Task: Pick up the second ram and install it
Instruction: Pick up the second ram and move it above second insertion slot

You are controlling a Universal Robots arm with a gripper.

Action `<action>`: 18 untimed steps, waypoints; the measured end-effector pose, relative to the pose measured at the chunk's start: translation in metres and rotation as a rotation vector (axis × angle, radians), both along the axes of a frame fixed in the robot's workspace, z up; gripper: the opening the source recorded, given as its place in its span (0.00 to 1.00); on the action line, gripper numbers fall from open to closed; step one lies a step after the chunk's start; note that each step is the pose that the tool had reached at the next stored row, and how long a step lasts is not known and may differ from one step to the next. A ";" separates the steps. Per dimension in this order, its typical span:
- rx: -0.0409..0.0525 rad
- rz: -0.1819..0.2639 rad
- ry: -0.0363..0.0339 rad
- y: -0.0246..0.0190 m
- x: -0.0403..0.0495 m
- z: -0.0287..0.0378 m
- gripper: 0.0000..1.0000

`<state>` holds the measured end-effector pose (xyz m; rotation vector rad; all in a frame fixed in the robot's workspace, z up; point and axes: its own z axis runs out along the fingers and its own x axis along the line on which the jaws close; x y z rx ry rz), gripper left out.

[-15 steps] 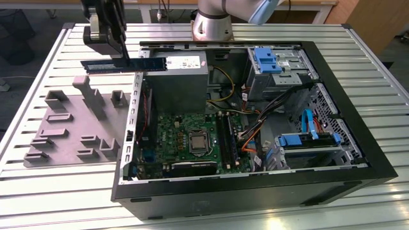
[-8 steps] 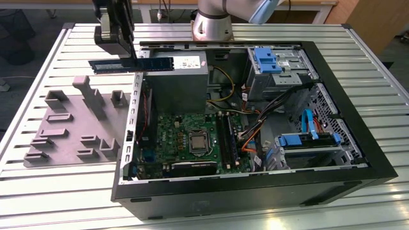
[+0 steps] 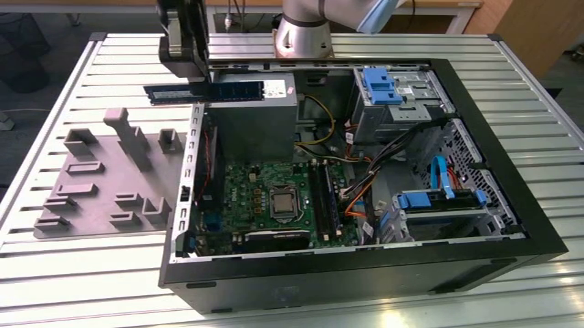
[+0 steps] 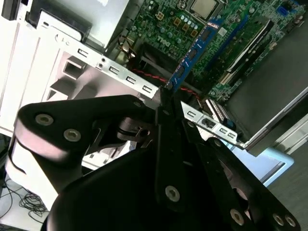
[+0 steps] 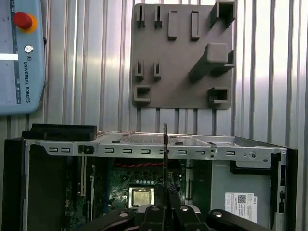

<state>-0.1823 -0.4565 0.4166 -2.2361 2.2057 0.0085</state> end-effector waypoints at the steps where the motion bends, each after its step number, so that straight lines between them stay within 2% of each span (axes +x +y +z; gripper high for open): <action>1: 0.0000 0.000 0.0000 0.0000 0.0020 0.0000 0.14; 10: 0.0000 0.000 0.0000 0.0000 0.0256 0.0000 0.14; 18: 0.0000 0.000 0.0000 0.0000 0.0547 -0.0001 0.14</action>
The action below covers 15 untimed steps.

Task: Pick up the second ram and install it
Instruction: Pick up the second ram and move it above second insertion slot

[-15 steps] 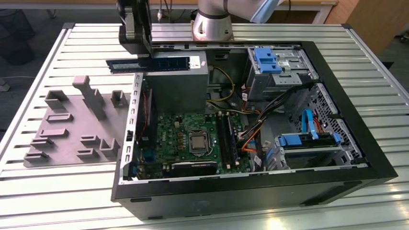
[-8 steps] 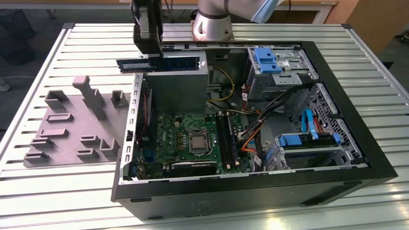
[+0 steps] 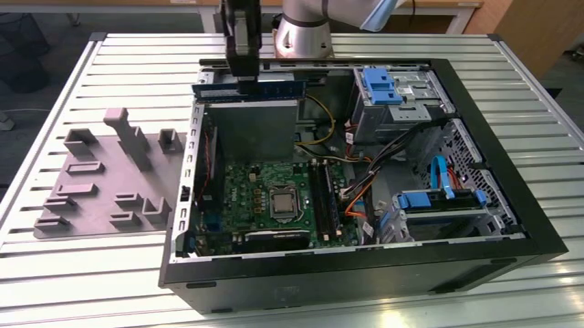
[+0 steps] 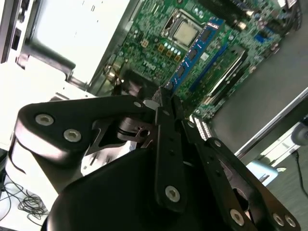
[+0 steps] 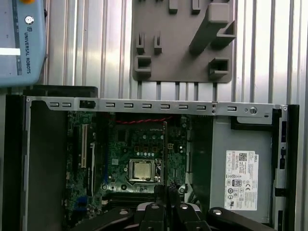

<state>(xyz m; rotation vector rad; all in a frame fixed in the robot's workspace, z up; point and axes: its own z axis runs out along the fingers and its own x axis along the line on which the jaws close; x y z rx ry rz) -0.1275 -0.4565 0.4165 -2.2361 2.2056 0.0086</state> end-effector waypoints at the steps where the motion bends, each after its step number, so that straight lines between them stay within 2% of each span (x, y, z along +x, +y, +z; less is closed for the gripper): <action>1: -0.0001 0.000 0.0000 0.0000 0.0038 0.0000 0.14; 4: 0.0000 0.000 0.0000 0.0000 0.0148 0.0000 0.14; 6: -0.0001 0.000 0.0000 0.0000 0.0189 0.0000 0.14; 15: -0.0001 0.000 0.0000 0.0000 0.0193 0.0000 0.14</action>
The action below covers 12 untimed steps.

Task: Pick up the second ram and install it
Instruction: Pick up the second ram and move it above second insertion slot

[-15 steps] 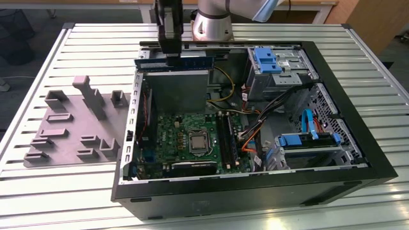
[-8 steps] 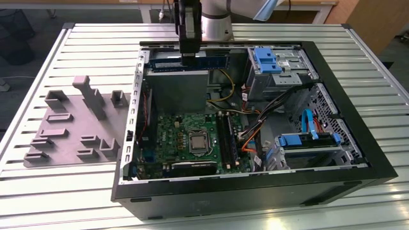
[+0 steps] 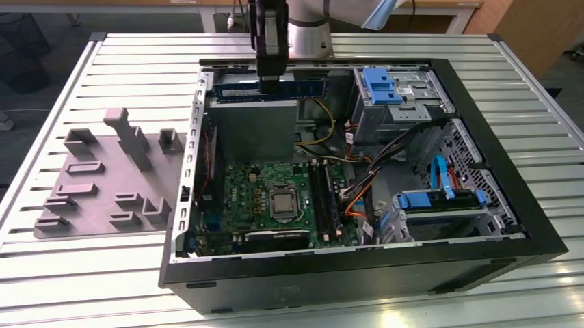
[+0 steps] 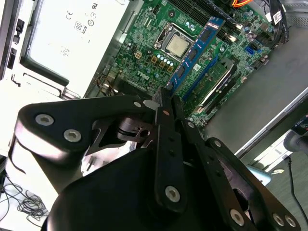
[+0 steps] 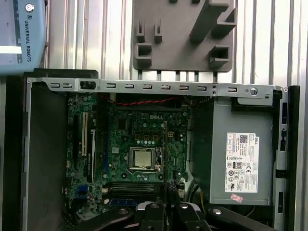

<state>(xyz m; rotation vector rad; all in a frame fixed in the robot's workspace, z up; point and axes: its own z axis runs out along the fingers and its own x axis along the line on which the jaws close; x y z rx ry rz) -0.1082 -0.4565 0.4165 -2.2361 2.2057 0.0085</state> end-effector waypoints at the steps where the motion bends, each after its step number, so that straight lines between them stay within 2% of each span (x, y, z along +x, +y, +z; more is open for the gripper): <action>1: 0.0000 0.000 0.0000 0.0000 0.0000 0.0000 0.14; 6: 0.0002 -0.001 -0.0001 0.0000 0.0008 -0.0005 0.14; 9: 0.0000 -0.007 0.0001 0.0000 0.0049 -0.0023 0.14; 12: 0.0000 -0.008 0.0000 0.0000 0.0126 -0.0047 0.14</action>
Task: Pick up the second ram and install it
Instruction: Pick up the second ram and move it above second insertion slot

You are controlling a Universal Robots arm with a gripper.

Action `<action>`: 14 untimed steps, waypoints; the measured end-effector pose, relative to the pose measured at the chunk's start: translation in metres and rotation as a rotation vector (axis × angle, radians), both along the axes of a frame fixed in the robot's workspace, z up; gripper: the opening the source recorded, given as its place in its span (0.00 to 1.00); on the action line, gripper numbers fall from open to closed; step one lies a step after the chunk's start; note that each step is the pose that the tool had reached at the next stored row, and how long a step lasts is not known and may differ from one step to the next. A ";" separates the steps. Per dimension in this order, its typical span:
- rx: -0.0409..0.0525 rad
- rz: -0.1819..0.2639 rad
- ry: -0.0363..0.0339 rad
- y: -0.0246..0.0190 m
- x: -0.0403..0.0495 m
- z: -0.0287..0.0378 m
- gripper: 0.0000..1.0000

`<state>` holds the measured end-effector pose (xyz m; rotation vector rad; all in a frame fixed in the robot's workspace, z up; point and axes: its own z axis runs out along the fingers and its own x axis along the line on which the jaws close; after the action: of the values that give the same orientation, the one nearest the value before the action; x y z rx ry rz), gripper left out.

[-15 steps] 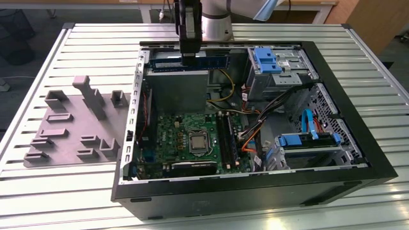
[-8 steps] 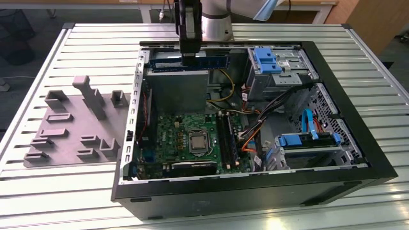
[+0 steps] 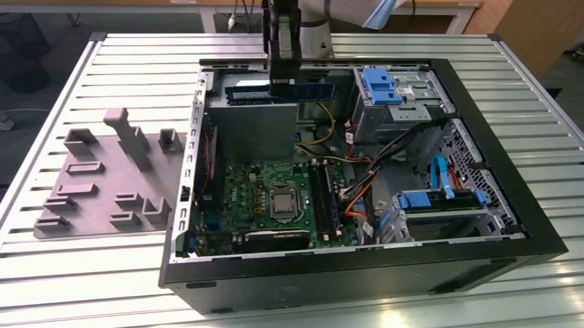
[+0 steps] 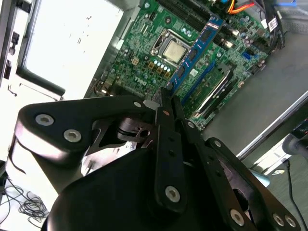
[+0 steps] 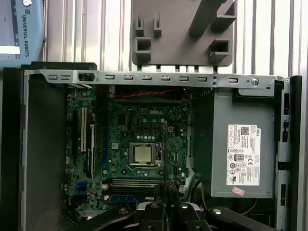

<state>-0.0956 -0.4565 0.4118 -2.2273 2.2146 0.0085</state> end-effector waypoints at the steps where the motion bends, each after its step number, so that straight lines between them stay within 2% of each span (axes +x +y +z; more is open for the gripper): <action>1: 0.0001 0.000 0.0000 0.0000 0.0031 -0.0007 0.14; 7: 0.0001 0.000 0.0000 0.0000 0.0085 -0.0013 0.14; 14: 0.0001 0.000 0.0000 0.0000 0.0086 -0.0013 0.14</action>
<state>-0.0870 -0.4565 0.4105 -2.2270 2.2148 0.0085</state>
